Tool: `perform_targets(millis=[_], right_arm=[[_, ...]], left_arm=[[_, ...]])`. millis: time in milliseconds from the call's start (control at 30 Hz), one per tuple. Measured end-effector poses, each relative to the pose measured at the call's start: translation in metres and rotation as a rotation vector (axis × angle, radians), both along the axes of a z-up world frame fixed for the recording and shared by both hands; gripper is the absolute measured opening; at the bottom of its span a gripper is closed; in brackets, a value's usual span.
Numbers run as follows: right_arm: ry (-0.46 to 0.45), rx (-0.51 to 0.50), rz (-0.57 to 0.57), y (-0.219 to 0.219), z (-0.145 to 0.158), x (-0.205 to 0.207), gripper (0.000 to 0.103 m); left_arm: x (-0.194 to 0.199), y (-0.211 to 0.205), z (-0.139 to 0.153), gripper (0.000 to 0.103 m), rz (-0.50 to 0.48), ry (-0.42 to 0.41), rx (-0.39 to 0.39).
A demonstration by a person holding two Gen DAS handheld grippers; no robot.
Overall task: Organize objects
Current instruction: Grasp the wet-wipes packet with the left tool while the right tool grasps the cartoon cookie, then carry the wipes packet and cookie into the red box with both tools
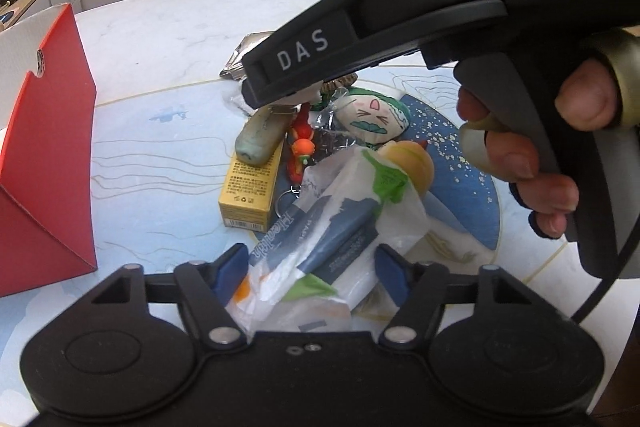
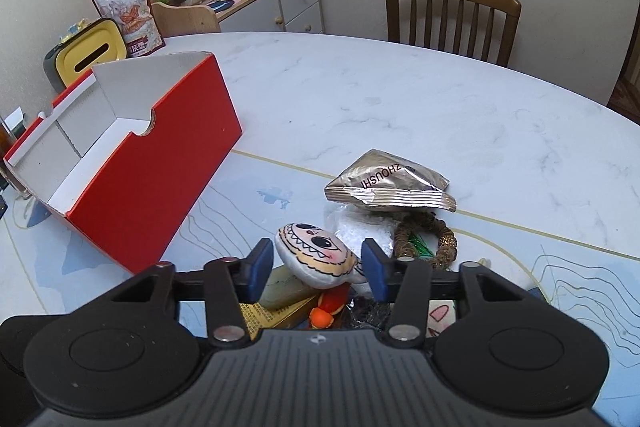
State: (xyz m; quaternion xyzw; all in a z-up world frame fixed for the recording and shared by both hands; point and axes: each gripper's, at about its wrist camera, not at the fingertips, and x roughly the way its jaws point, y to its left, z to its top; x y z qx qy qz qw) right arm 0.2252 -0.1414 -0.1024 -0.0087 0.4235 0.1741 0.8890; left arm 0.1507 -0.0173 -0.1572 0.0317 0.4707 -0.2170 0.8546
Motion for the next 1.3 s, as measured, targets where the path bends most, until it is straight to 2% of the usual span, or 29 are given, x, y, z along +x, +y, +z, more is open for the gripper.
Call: perform_targets(millis=[67,133,333,600,967,1300], right_arm=[[0.003,0.008,-0.002,-0.002,0.001,0.000,0.044],[0.002,0.012,-0.002,-0.003,0.001,0.000,0.041],[-0.007,0.022,-0.001,-0.006,0.005,-0.003,0.037],[-0.036,0.046,0.007,-0.013,0.022,-0.019,0.036],[-0.118,0.081,0.049,-0.021,0.067,-0.050,0.036],[-0.173,0.097,0.090,-0.013,0.096,-0.068,0.036]], left_arm=[[-0.001,0.000,0.001,0.058,0.000,-0.004,0.001],[0.000,0.000,0.001,0.046,-0.001,-0.004,-0.003],[-0.008,0.000,0.012,0.031,0.024,-0.008,-0.001],[-0.021,0.002,0.032,0.028,0.083,-0.054,0.022],[-0.045,0.017,0.081,0.028,0.213,-0.122,-0.019],[-0.054,0.039,0.115,0.028,0.337,-0.158,-0.023]])
